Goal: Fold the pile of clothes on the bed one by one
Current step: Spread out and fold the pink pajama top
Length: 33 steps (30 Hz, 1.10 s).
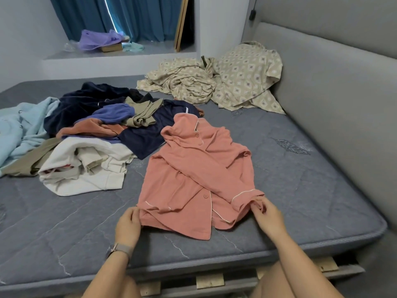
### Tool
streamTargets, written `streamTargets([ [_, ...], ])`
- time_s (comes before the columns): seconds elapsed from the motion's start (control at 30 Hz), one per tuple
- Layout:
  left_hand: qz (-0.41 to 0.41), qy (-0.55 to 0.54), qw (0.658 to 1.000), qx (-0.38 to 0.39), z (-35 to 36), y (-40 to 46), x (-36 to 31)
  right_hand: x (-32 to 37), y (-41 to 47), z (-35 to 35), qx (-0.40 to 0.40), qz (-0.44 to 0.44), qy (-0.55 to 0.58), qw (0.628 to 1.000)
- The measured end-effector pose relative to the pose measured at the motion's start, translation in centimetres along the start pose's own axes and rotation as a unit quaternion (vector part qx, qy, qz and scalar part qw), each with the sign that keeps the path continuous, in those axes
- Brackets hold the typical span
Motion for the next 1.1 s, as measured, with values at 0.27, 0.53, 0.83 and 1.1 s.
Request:
streamTargets([
  [0.27, -0.085, 0.052, 0.992, -0.073, -3.7, -1.0, 3.2, -3.4, -0.2, -4.6, -0.107, 0.115, -0.129, 0.979],
  [0.53, 0.314, 0.088, 0.935, 0.14, 1.6, -5.9, -4.2, 2.3, -2.7, 1.8, 0.12, -0.136, -0.162, 0.97],
  [0.83, 0.356, 0.299, 0.855, 0.23, 7.3, -10.2, -4.5, 2.7, -3.2, 6.4, 0.125, -0.208, -0.458, 0.855],
  [1.1, 0.314, 0.228, 0.9, 0.197, 6.8, -8.9, -4.2, 2.7, -3.5, 8.0, 0.149, -0.131, -0.474, 0.858],
])
Point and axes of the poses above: each hand's wrist, its own y-axis towards the middle knuckle, its own z-axis out of the palm, x = y × z, the point moved 7 cm from there along y, towards the middle knuckle, and after that the axes turned 8 degrees about -x, right-handed, at the moved point
